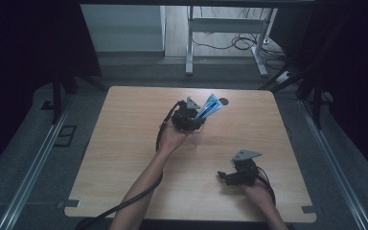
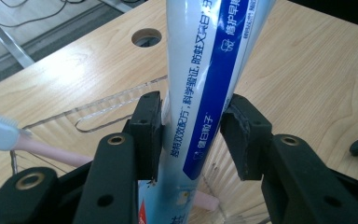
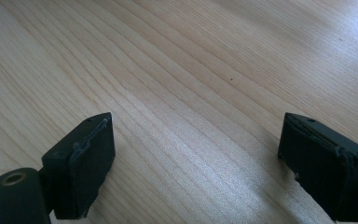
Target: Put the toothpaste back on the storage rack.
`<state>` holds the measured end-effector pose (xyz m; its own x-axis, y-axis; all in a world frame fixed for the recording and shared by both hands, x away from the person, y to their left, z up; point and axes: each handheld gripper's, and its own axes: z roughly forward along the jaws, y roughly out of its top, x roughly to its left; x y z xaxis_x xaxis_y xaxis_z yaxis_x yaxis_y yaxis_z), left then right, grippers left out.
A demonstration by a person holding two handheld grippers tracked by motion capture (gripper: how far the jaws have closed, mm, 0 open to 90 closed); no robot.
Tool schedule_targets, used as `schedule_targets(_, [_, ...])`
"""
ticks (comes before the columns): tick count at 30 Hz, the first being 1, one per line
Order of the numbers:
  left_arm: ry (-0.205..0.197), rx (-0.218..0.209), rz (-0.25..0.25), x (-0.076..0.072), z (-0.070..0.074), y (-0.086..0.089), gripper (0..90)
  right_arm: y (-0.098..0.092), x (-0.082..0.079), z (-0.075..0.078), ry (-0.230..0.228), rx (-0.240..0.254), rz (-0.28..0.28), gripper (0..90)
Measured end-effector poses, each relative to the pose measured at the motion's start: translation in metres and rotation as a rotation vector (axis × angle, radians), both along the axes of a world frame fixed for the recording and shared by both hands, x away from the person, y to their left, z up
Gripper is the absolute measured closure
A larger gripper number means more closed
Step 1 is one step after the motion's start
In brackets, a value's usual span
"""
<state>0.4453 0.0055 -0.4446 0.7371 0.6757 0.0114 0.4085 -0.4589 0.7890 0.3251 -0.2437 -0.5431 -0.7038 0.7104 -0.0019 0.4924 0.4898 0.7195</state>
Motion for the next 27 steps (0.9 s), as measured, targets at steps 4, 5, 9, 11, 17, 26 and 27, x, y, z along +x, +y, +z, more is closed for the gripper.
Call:
schedule_targets(4, [0.006, 0.001, 0.015, 0.000, -0.002, 0.000, 59.0, 0.000, 0.000, 0.000, 0.000, 0.000, 0.000, 10.5])
schedule_targets(5, [0.007, 0.003, 0.021, 0.000, -0.003, 0.000, 59.0, 0.000, 0.000, 0.000, 0.000, 0.000, 0.000, 10.5])
schedule_targets(9, [0.014, 0.030, 0.053, 0.003, -0.009, -0.003, 59.3, 0.000, 0.000, 0.000, 0.000, 0.000, 0.000, 10.5])
schedule_targets(11, [0.021, 0.016, 0.062, 0.004, -0.010, -0.003, 58.6, 0.000, 0.000, 0.000, 0.000, 0.000, 0.000, 10.5])
schedule_targets(17, [0.009, -0.006, 0.072, 0.003, -0.003, -0.005, 55.0, 0.000, 0.000, 0.000, 0.000, 0.000, 0.001, 10.5])
schedule_targets(26, [0.029, -0.076, 0.085, 0.003, 0.008, 0.007, 47.9, 0.000, 0.000, 0.000, 0.000, 0.000, 0.000, 10.5])
schedule_targets(27, [0.032, -0.080, 0.084, 0.003, 0.008, 0.008, 47.4, 0.000, 0.000, 0.000, 0.000, 0.000, 0.001, 10.5])
